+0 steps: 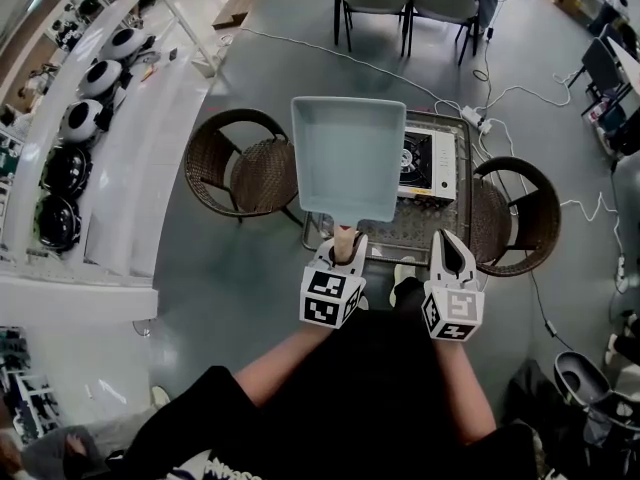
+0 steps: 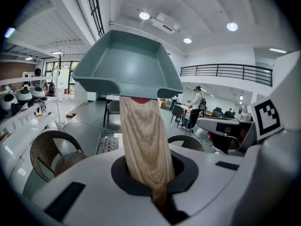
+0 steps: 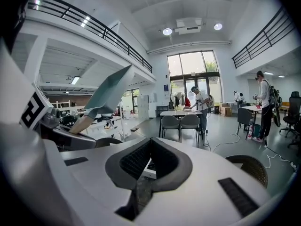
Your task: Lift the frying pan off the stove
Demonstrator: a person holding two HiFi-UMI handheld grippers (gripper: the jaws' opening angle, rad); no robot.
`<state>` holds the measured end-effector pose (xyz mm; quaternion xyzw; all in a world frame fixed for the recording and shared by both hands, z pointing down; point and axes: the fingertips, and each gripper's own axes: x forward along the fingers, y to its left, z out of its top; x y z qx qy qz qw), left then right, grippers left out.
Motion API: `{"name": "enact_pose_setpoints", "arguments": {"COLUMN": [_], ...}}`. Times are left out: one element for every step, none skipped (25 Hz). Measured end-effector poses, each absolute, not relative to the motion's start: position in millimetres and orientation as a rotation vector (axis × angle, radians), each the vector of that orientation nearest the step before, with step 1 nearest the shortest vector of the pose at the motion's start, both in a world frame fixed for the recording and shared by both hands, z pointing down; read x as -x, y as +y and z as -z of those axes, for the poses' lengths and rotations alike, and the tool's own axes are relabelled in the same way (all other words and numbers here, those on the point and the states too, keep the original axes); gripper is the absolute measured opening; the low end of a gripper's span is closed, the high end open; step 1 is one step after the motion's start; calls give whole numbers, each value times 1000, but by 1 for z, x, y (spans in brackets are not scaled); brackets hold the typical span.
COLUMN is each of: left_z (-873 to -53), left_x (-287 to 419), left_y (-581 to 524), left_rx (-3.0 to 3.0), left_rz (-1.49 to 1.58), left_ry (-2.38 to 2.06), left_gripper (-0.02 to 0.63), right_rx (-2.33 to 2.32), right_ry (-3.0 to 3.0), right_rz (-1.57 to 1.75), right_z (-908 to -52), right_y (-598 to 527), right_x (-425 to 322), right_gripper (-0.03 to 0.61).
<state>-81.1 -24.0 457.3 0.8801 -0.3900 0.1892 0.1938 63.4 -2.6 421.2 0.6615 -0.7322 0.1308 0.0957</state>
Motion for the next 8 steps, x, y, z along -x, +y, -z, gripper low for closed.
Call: {"name": "enact_pose_setpoints", "arguments": {"left_z": [-457,-457,-457,-458,-459,-461,-463,-465], "left_x": [81,81,80,80,80,79,79,78], "left_y": [-25,-27,-29,-32,-35,-38,-41,-43], "left_rx": [-2471,-2474,-2476,-2475,-2472,-2467,-2462,-2456], "left_rz": [-531,-530,-528,-527,-529,-532,-535,-539], "left_ry": [-1093,-1093,-1093,-1092,-1090,-1087,-1083,-1078], "left_gripper": [15,15,15,15,15,15,15,15], "right_rx": [-1956,-1952,-1950,-1951,-1953,-1957,-1961,-1965], "right_ry": [-2170,-2170,-2168,-2166,-2162,-2157,-2152,-2146], "right_rz": [-388,-388,-388,-388,-390,-391,-392,-391], "right_z": [-422,-423,-422,-422,-422,-422,-422,-422], "right_y": [-4,-5,-6,-8,-10,-11,-13,-14], "right_x": [-62,-62,-62,-62,-63,-64,-66,-67], "right_gripper": [29,31,31,31,31,29,31,29]}}
